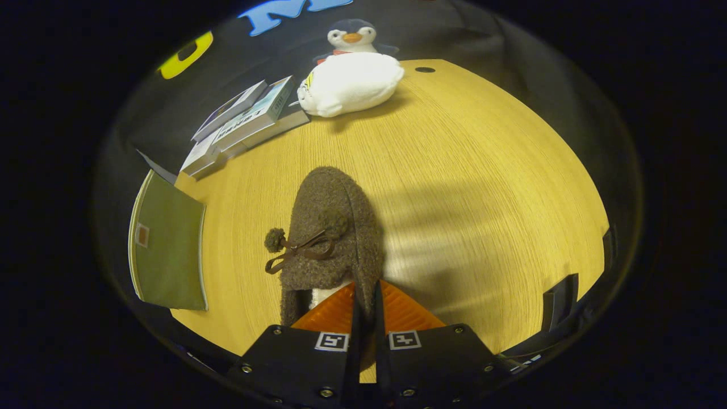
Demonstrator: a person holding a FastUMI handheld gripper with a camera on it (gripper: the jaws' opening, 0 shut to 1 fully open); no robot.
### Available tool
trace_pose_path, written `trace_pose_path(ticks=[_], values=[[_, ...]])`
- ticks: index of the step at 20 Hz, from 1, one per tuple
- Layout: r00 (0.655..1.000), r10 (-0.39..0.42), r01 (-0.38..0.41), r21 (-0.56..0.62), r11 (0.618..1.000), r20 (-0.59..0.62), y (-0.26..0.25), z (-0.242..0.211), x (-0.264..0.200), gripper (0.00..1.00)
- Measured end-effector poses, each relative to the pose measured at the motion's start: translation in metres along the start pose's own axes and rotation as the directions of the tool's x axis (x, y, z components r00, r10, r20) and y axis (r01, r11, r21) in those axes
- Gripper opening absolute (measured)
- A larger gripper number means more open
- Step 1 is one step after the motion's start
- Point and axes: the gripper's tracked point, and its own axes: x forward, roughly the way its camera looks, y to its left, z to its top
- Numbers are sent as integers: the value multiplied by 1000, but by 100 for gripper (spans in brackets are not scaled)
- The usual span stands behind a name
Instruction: Open the storage box then place both shoes into the box .Put the left shoe in first, then the right shoe, with the right side of both shoes facing outward in a uniform manner.
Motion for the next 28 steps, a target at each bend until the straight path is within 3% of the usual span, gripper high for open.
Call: trace_pose_path(ticks=[8,9,10,15,28], values=[[996,75,-77,42,996,44,28,12,-21,11],[993,65,-72,77,994,95,27,22,-22,12],[993,77,-86,103,991,94,33,21,-25,0],[977,197,-209,201,957,79,71,24,-39,0],[928,336,-349,56,936,160,203,53,-97,0]])
